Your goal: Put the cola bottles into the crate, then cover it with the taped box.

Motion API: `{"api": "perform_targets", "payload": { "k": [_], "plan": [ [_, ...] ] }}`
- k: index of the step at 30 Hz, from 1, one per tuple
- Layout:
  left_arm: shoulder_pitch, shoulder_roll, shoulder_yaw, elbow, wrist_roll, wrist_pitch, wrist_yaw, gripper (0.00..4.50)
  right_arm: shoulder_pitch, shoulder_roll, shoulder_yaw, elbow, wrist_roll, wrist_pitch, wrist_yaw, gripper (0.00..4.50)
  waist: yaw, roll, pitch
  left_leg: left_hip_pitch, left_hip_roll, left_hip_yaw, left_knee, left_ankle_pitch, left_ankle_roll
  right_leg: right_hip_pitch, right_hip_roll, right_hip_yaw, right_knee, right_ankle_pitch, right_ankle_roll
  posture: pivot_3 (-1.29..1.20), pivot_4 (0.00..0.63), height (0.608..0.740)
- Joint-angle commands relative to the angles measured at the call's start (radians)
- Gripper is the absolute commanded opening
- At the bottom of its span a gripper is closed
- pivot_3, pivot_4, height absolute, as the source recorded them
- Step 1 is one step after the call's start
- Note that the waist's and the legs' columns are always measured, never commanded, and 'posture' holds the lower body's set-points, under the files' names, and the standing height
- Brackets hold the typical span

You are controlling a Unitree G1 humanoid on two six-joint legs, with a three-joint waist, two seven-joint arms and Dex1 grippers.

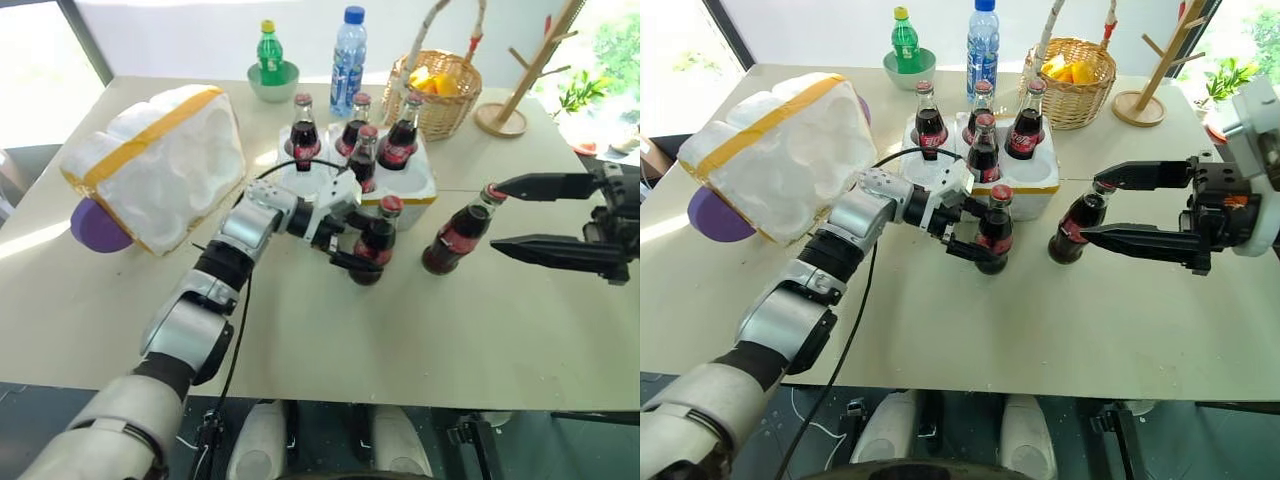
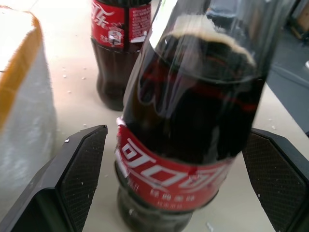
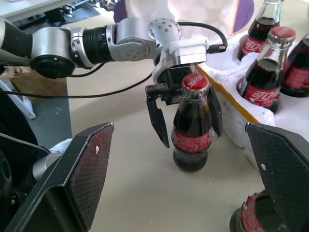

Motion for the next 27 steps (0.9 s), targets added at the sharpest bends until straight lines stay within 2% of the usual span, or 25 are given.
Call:
{"api": "perform_targets", "payload": {
  "k": [1,2,3,5,7,8,17,20,24,27],
  "plan": [
    [-0.030,-0.012,0.024,-0.010,-0.020,0.023,-0.040,4.44,0.025,0.004,-0.055,-0.023,0.021,-0.005,-0.021,4.50,0.000,0.000,0.000,0.000,0.000,0.000,0.000,0.000,0.000,0.000,0.000,0.000,0.000,0.000,0.000,0.00,0.150,0.740],
    [-0.029,-0.014,0.031,-0.013,-0.027,0.036,-0.043,4.44,0.039,0.004,-0.058,-0.024,0.015,-0.008,-0.022,4.50,0.001,0.000,0.000,0.000,0.000,0.000,0.000,0.000,0.000,0.000,0.000,0.000,0.000,0.000,0.000,0.00,0.150,0.740],
    [-0.030,-0.016,0.043,-0.017,-0.039,0.054,-0.043,4.21,0.057,0.004,-0.061,-0.025,0.003,-0.017,-0.020,4.50,0.001,0.000,0.000,0.000,0.000,0.000,0.000,0.000,0.000,0.000,0.000,0.000,0.000,0.000,0.000,0.00,0.150,0.740],
    [-0.034,-0.009,0.062,-0.030,-0.050,0.083,-0.045,3.64,0.087,0.005,-0.069,-0.024,-0.010,-0.027,-0.020,4.50,0.002,0.000,0.000,0.000,0.000,0.000,0.000,0.000,0.000,0.000,0.000,0.000,0.000,0.000,0.000,0.00,0.150,0.740],
    [-0.039,0.008,0.077,-0.051,-0.054,0.106,-0.043,2.81,0.103,0.010,-0.078,-0.021,-0.011,-0.031,-0.029,4.50,0.001,0.000,0.000,0.000,0.000,0.000,0.000,0.000,0.000,0.000,0.000,0.000,0.000,0.000,0.000,0.00,0.150,0.740],
    [-0.042,0.020,0.088,-0.065,-0.062,0.121,-0.043,2.71,0.109,0.013,-0.081,-0.020,-0.011,-0.034,-0.035,4.50,0.001,0.000,0.000,0.000,0.000,0.000,0.000,0.000,0.000,0.000,0.000,0.000,0.000,0.000,0.000,0.00,0.150,0.740],
    [-0.076,0.273,0.256,-0.373,-0.290,0.513,-0.118,2.71,0.149,0.055,-0.081,-0.032,-0.005,-0.065,-0.068,4.50,-0.018,0.000,0.000,-0.002,0.000,0.000,0.000,0.000,0.000,-0.003,0.000,0.000,0.003,0.000,0.000,0.00,0.150,0.740],
    [-0.111,0.340,0.318,-0.376,-0.344,0.588,-0.102,2.71,0.140,0.059,-0.060,-0.021,-0.008,-0.081,-0.075,4.50,-0.022,0.000,0.000,-0.002,0.000,0.000,0.000,0.000,0.000,-0.002,0.000,0.000,0.003,0.000,0.000,0.00,0.150,0.740],
    [-0.180,0.380,0.337,-0.197,-0.265,0.444,-0.039,2.71,0.102,0.065,-0.022,-0.001,-0.007,-0.101,-0.093,4.50,-0.022,0.000,0.000,-0.001,-0.001,0.000,0.001,0.000,0.000,-0.002,0.000,0.000,0.004,0.000,0.001,0.00,0.150,0.740],
    [-0.258,0.370,0.347,-0.001,-0.204,0.298,0.028,2.71,0.082,0.075,0.008,0.004,-0.010,-0.114,-0.107,4.50,-0.021,-0.001,0.000,0.000,-0.001,0.000,0.001,0.000,0.000,-0.001,0.000,0.000,0.005,-0.001,0.001,0.00,0.150,0.740]
  ]
}}
